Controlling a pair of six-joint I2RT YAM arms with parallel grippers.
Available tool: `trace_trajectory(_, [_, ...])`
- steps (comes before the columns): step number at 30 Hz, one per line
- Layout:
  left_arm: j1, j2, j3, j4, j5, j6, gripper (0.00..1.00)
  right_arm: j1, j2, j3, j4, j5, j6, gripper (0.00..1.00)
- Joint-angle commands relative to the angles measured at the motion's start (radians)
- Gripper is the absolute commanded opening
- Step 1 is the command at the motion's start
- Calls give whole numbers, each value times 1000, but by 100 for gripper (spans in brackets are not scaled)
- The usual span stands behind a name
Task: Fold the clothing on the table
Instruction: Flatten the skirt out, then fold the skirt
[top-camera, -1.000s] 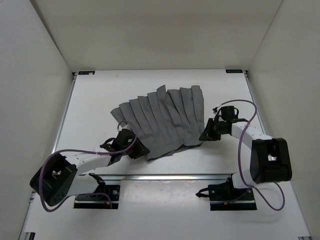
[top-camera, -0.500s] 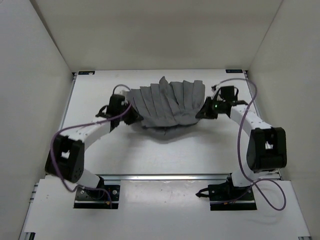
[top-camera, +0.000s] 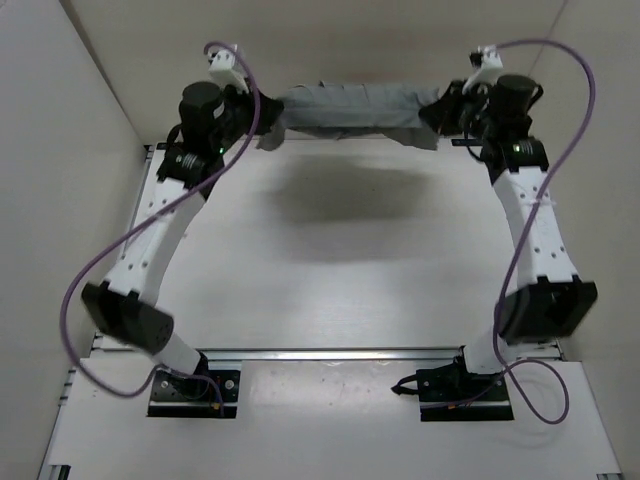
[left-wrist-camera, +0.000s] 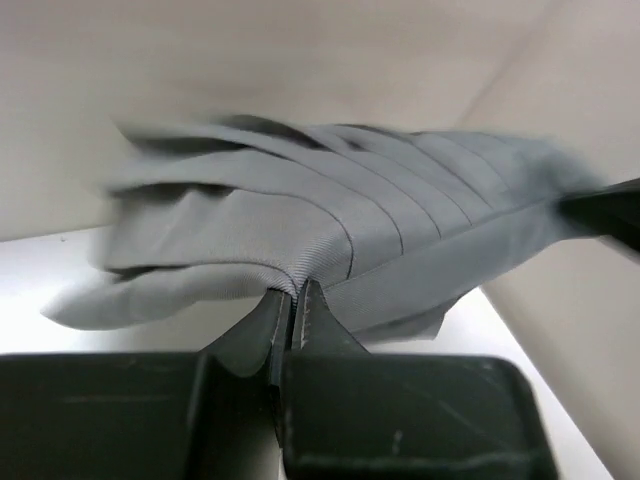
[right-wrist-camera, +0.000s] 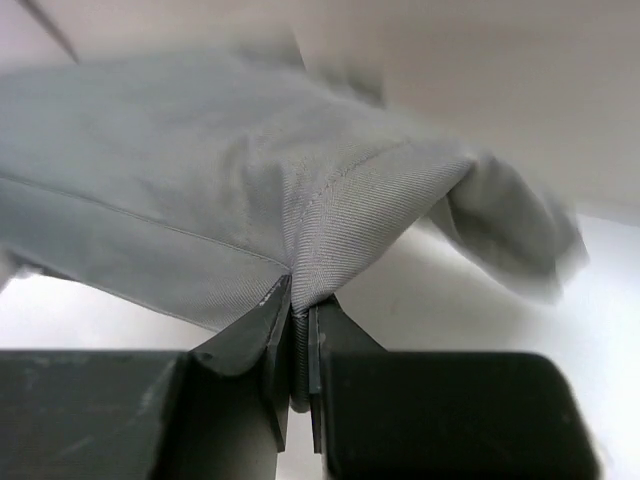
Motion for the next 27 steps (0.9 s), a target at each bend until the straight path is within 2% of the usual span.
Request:
trace_trajectory(1, [16,-143,-304,13,-82,44,0,-19,-108,-407,46,54,-42,0])
trace_trajectory(2, [24,-189,-364,21,-58,27,0,-31,-157,-469,64,23,-15,0])
trace_trajectory(5, [-43,-327,-730,6,-88,10,0,-31,-313,-814,61,2,51,0])
trace_trajectory(7, [-80,-399,-849,-41,-122,-16,0,-2,-387,-927,13,35,57,0])
trace_trajectory(10, [-117,-501,-999,-140,-67,-88,0,96,-482,-1032,-73,45,91,0])
trace_trajectory(13, [-133,-585,-1052,-183,-37,-146,0,200,-539,-1068,-98,60,137,0])
trace_trajectory(15, [-105,-585,-1037,-162,-11,-160,0,211,-525,-1054,-55,57,143,0])
trace_trajectory(17, [-23,-524,-997,-113,7,-172,0,161,-452,-1020,1,2,150,0])
trace_trajectory(19, [28,-383,-942,-82,67,-166,0,87,-374,-961,32,-30,159,0])
trace_trajectory(22, [57,-187,-814,-31,87,-148,0,44,-205,-844,23,-25,125,0])
trace_trajectory(23, [58,-148,-763,-19,91,-136,0,30,-127,-779,12,-26,111,0])
trace_trajectory(25, [51,31,-628,-29,113,-122,0,-17,-12,-634,-44,-63,99,0])
trace_trajectory(27, [65,158,-369,-94,139,-116,0,-31,102,-356,-107,-87,100,0])
